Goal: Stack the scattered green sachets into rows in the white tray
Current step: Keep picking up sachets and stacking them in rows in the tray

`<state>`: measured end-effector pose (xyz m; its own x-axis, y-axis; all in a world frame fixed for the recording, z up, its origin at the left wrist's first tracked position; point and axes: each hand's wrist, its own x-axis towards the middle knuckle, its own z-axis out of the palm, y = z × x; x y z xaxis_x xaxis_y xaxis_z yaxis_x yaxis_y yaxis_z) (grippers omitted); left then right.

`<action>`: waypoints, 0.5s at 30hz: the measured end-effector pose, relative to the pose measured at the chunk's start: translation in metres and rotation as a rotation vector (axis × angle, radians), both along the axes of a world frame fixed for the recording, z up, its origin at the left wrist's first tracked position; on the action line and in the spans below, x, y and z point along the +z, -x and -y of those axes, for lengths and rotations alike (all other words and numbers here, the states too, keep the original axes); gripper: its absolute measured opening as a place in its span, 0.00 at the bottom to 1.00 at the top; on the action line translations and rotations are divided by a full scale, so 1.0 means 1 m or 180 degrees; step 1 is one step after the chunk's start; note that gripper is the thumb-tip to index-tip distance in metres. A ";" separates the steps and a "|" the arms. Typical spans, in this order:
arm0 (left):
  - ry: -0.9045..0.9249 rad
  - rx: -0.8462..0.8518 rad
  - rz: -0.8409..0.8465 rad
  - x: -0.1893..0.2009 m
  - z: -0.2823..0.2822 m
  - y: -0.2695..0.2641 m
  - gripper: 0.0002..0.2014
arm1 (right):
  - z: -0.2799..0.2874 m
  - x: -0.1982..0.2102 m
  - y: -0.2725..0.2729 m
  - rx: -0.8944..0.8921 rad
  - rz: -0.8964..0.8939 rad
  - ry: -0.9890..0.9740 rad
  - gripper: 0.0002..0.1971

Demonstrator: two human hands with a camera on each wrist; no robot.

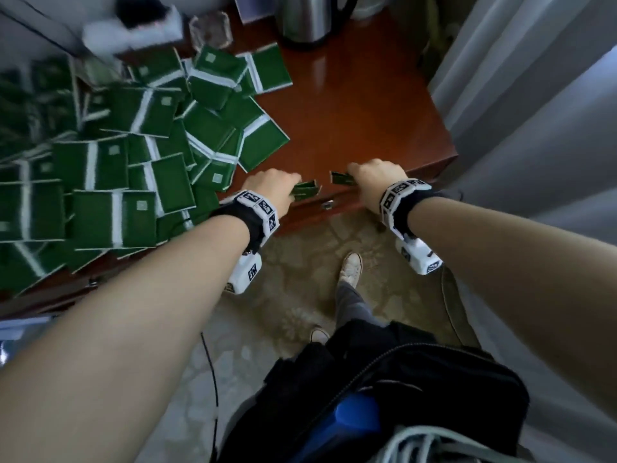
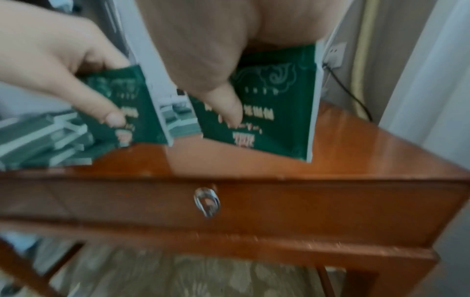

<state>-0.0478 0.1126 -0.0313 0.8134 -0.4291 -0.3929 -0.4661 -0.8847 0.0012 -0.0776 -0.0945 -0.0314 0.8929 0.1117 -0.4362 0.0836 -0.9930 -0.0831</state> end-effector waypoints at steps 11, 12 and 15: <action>-0.0171 0.0393 0.0575 0.175 -0.084 -0.023 0.24 | -0.099 0.164 -0.046 0.0519 0.0685 0.0092 0.08; -0.0155 0.0432 0.0631 0.179 -0.091 -0.021 0.23 | -0.111 0.170 -0.047 0.0589 0.0704 0.0117 0.10; -0.0323 0.0527 0.0492 0.179 -0.115 -0.016 0.29 | -0.141 0.175 -0.052 0.0758 0.0700 0.0147 0.11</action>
